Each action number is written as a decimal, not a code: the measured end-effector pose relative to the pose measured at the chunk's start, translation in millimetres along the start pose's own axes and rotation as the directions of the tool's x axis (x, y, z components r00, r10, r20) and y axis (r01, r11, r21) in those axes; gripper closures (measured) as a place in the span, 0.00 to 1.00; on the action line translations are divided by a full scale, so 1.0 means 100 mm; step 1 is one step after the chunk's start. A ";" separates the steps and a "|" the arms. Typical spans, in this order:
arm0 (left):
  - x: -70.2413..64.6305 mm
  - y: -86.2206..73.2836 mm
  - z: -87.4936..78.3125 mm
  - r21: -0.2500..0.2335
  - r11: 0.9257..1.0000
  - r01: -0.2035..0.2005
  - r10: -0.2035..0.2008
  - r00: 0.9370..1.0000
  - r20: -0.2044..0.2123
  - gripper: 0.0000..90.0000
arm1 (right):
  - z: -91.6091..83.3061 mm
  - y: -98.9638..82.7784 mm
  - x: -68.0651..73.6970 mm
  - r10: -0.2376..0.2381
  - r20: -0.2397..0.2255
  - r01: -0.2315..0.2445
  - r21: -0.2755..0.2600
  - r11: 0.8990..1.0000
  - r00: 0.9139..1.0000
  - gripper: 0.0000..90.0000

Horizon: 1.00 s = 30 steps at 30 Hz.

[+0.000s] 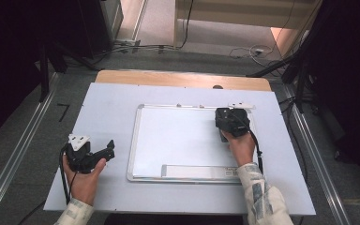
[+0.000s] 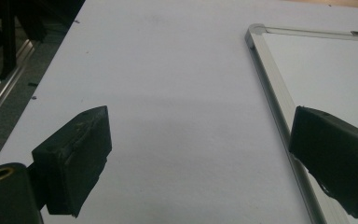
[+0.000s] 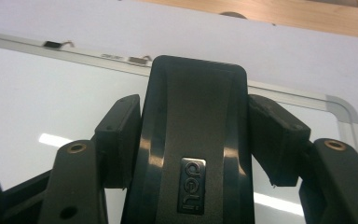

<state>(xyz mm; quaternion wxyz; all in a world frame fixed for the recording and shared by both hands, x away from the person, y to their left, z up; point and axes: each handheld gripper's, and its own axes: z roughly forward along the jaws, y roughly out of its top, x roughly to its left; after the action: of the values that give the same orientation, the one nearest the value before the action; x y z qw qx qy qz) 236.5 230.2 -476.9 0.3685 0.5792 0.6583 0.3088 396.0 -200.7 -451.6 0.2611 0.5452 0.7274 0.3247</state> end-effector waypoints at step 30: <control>-0.01 -0.02 0.03 0.009 1.000 0.004 -0.004 1.000 -0.007 0.07 | 0.42 -0.05 -0.58 0.023 0.140 -0.034 0.074 0.997 0.990 0.40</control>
<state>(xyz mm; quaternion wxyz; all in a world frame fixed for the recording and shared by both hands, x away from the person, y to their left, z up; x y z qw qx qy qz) 237.9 229.3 -480.0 0.3643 0.5783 0.6621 0.3073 438.8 -249.4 -481.1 0.2857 0.5865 0.7113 0.2616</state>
